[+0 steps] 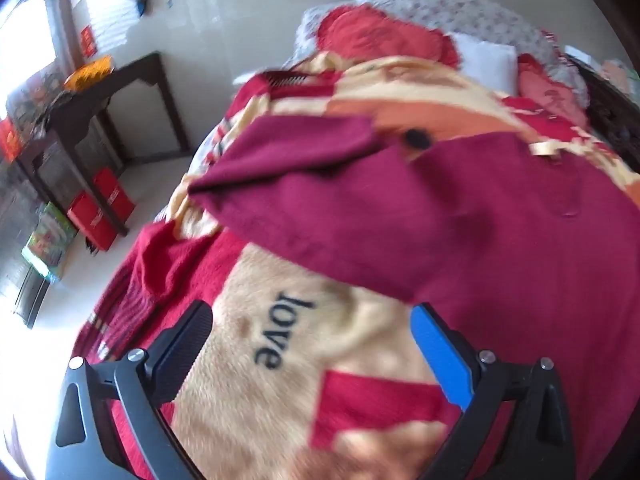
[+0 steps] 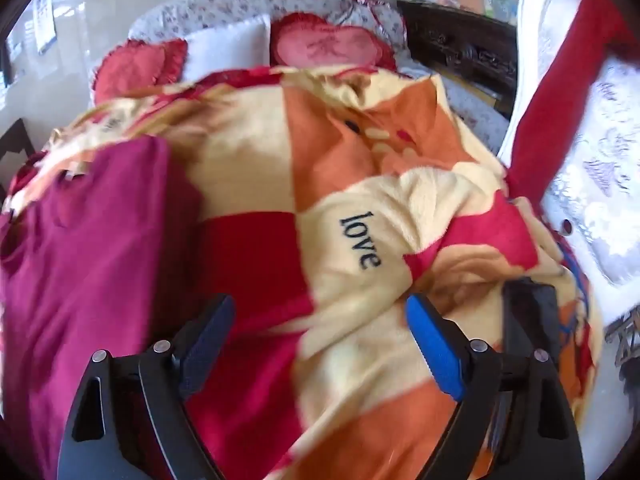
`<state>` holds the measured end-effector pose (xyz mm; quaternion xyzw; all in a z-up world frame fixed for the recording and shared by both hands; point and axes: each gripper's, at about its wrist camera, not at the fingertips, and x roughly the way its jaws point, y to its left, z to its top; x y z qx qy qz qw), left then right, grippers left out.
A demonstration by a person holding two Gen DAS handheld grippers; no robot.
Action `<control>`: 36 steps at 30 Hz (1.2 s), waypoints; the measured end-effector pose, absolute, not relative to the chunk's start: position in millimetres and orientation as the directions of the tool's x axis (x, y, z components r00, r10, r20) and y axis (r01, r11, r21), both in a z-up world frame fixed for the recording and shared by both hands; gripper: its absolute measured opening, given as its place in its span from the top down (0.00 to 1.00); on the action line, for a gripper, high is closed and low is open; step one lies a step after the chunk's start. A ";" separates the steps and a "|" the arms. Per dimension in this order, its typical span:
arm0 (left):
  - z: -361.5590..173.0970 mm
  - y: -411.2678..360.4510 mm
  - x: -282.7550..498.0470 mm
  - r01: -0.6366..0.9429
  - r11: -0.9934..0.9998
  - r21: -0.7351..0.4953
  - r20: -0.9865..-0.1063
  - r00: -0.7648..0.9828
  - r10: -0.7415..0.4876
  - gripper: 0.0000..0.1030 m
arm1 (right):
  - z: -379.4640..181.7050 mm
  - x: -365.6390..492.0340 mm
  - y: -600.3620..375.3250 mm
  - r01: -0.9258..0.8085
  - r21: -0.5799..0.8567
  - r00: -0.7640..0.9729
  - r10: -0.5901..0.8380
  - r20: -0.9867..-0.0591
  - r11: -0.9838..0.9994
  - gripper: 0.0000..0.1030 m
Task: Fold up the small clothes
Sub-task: 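Move both tools over the maroon sweater lying on the blanket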
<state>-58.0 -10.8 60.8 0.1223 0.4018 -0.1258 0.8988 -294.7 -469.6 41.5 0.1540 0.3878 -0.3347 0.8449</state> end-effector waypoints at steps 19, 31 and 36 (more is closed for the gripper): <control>148.8 -45.4 -143.7 0.474 0.878 0.064 -0.690 0.657 -0.305 0.01 | 153.4 -306.6 -351.9 0.534 0.085 0.625 -0.324 -0.710 0.841 0.31; 143.5 -51.3 -137.3 0.478 0.878 0.022 -0.719 0.618 -0.318 0.01 | 185.2 -274.7 -314.3 0.430 -0.011 0.652 -0.319 -0.687 0.903 0.31; 135.0 -49.4 -123.3 0.460 0.888 0.016 -0.724 0.617 -0.307 0.01 | 167.3 -239.8 -300.6 0.401 -0.028 0.653 -0.307 -0.692 0.916 0.31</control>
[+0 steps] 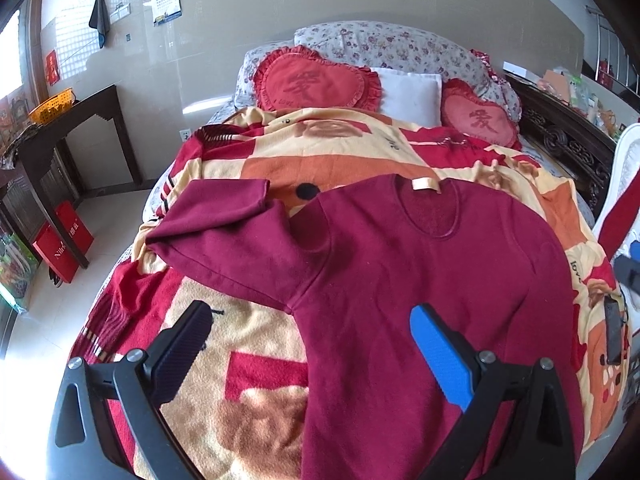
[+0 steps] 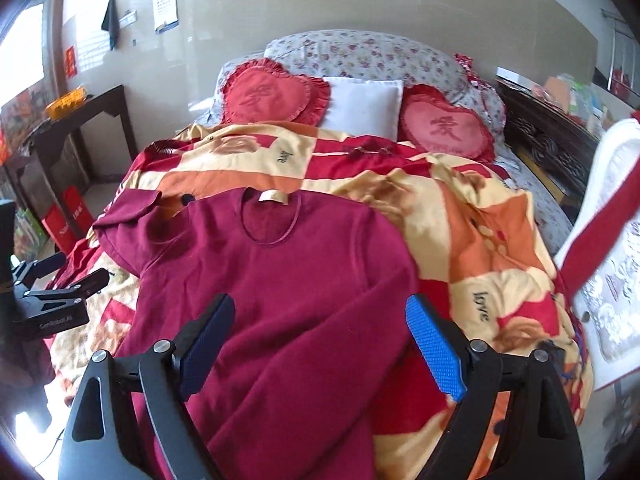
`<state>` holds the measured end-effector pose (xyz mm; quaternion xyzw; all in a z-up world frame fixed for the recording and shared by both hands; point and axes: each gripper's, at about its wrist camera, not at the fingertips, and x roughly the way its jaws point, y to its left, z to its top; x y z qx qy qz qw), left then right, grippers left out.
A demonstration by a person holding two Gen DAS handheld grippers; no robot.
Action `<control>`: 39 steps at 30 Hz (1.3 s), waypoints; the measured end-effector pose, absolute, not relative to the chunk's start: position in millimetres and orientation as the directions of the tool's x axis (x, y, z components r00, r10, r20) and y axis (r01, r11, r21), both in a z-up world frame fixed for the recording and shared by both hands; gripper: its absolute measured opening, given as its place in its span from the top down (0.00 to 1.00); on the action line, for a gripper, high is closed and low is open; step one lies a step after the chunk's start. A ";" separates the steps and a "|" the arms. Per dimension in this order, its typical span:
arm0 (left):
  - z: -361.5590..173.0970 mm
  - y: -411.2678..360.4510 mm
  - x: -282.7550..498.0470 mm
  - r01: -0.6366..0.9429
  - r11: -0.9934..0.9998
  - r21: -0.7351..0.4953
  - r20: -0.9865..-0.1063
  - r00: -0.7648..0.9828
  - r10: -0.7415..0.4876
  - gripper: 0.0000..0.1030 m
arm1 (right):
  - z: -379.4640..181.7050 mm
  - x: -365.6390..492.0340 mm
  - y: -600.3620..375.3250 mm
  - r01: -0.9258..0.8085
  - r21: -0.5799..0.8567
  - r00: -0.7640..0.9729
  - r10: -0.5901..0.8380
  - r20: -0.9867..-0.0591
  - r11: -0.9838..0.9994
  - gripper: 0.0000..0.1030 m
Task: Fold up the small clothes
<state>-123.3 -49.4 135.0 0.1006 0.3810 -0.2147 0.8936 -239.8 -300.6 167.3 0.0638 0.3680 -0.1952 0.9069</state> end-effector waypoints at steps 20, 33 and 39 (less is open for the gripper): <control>72.2 10.3 -25.9 0.222 0.973 -0.055 -0.796 0.579 -0.177 0.01 | 103.1 -89.6 -240.6 0.177 0.133 0.644 -0.013 -0.765 0.975 0.42; 38.0 28.0 15.9 0.136 0.989 -0.059 -0.835 0.536 -0.123 0.01 | 84.8 62.1 -204.5 0.075 0.292 0.607 0.189 -0.772 0.954 0.44; 26.2 31.5 23.4 0.125 0.990 -0.066 -0.847 0.518 -0.122 0.01 | 61.8 130.1 -189.1 0.075 0.303 0.566 0.210 -0.798 0.950 0.44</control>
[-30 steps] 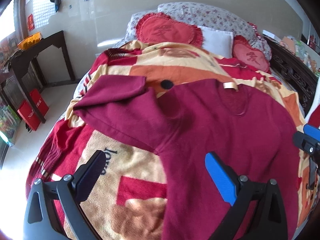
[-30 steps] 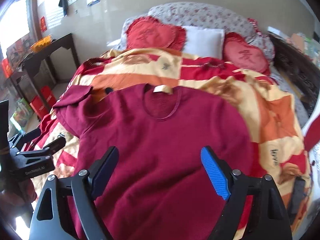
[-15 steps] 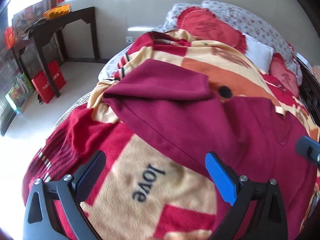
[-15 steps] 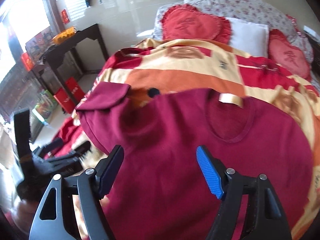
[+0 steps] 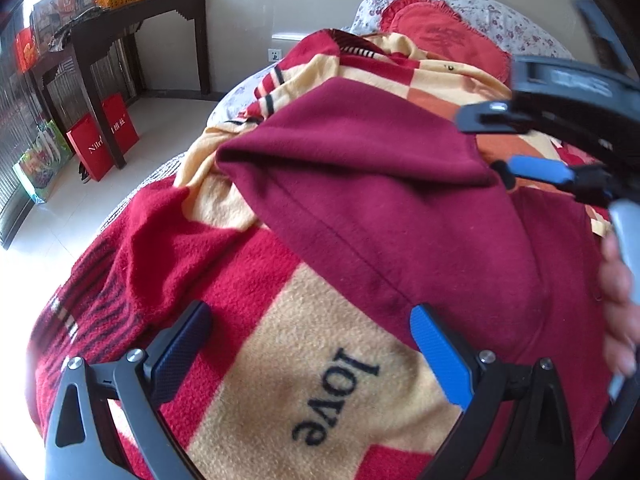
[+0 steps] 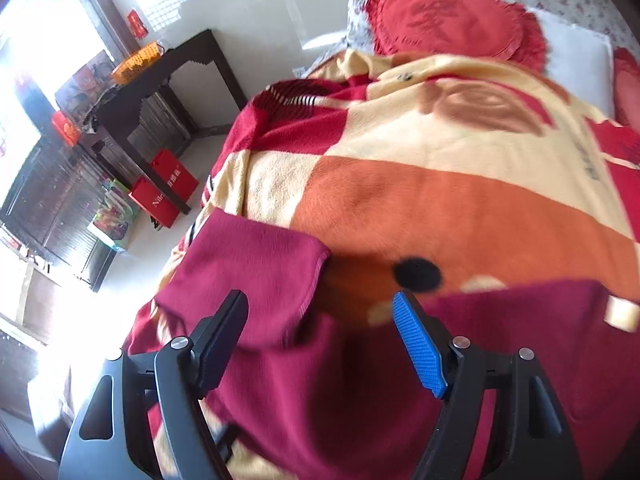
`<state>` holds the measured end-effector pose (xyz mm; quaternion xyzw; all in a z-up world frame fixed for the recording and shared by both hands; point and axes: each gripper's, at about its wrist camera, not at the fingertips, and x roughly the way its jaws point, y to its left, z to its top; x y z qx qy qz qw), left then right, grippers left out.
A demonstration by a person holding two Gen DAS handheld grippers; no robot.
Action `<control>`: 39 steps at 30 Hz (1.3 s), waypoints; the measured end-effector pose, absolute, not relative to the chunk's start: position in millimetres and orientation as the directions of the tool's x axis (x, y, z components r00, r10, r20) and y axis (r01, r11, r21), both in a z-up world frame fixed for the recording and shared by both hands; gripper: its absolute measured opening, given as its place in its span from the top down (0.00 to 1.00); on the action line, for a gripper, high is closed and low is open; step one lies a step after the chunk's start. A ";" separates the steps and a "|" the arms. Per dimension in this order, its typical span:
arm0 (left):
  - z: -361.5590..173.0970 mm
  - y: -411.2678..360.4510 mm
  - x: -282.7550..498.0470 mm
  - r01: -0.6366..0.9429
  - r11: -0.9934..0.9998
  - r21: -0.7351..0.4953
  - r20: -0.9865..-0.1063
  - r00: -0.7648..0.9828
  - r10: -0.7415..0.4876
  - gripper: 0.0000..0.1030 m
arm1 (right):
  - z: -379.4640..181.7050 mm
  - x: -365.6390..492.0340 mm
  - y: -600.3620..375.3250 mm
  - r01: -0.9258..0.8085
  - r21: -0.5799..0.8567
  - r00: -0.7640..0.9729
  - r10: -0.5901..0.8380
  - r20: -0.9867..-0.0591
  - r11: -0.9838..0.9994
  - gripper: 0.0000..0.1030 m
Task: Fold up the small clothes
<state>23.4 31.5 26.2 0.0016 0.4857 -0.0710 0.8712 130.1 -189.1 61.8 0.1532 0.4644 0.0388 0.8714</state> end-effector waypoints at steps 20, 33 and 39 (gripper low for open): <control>61.5 38.7 -39.1 0.203 0.978 -0.046 -0.798 0.581 -0.158 0.03 | 224.7 -43.1 -300.5 0.074 0.314 0.834 0.114 -0.540 0.947 1.00; 36.4 -6.5 -54.8 0.283 0.959 0.002 -0.835 0.528 -0.155 0.03 | 97.0 -123.7 -425.6 0.513 0.013 0.431 -0.244 -0.869 0.858 0.90; 19.8 -14.1 -46.4 0.285 0.959 0.001 -0.852 0.502 -0.148 0.03 | 120.3 -48.6 -329.8 0.166 0.137 0.606 0.008 -0.795 0.977 0.73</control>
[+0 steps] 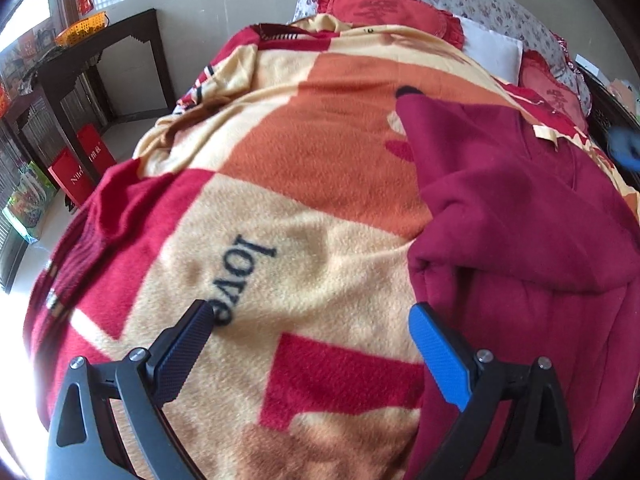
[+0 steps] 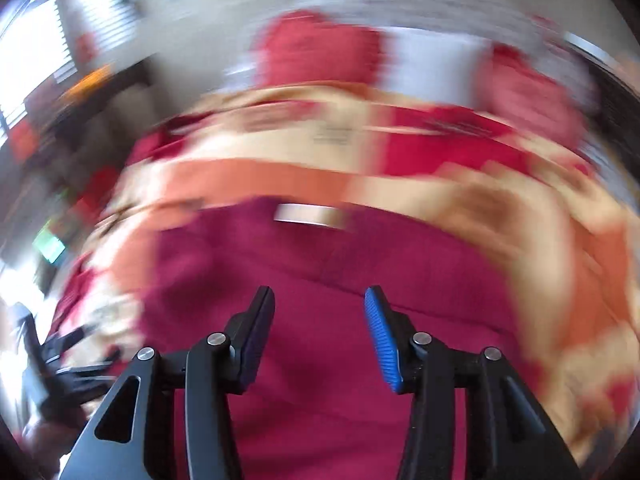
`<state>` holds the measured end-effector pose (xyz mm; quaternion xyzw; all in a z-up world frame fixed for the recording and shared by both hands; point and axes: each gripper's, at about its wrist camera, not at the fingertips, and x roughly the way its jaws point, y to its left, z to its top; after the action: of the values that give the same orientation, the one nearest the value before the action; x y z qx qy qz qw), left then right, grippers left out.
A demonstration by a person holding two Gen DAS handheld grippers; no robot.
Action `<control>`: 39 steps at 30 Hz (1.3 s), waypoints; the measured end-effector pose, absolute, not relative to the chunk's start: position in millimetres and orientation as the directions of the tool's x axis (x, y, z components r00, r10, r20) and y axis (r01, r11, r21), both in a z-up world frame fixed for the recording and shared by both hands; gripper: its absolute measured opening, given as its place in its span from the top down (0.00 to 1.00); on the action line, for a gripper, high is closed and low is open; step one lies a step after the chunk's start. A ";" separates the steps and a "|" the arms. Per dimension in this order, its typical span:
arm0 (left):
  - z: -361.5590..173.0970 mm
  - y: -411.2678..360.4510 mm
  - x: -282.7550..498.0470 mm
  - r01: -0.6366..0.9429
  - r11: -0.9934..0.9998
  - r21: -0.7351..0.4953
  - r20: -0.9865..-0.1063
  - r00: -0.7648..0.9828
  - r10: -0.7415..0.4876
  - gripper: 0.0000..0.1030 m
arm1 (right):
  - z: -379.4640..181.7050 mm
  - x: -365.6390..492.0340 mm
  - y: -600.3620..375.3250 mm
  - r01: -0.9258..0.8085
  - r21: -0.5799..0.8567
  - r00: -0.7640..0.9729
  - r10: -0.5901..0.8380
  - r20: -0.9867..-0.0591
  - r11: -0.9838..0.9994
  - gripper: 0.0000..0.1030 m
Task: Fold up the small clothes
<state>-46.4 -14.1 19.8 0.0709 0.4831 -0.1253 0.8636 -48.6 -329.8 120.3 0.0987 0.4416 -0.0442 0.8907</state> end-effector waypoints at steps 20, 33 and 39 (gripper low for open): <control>44.6 32.3 -23.2 0.219 0.974 -0.057 -0.812 0.558 -0.172 0.03 | 55.5 133.0 -182.5 -0.216 0.211 0.545 0.297 -0.784 0.953 1.00; 58.6 50.9 -39.4 0.169 0.981 -0.097 -0.805 0.567 -0.177 0.03 | 81.3 23.5 -200.5 -0.201 0.206 0.566 0.285 -0.773 0.958 0.90; 65.8 43.7 -65.0 0.205 0.976 -0.075 -0.807 0.563 -0.180 0.03 | 61.2 -23.0 -220.4 -0.098 0.254 0.505 0.268 -0.820 0.962 0.89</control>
<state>-65.0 43.7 65.8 0.0136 0.4548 -0.1089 0.8838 -23.0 -220.4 61.2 0.0875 0.4860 0.1060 0.8631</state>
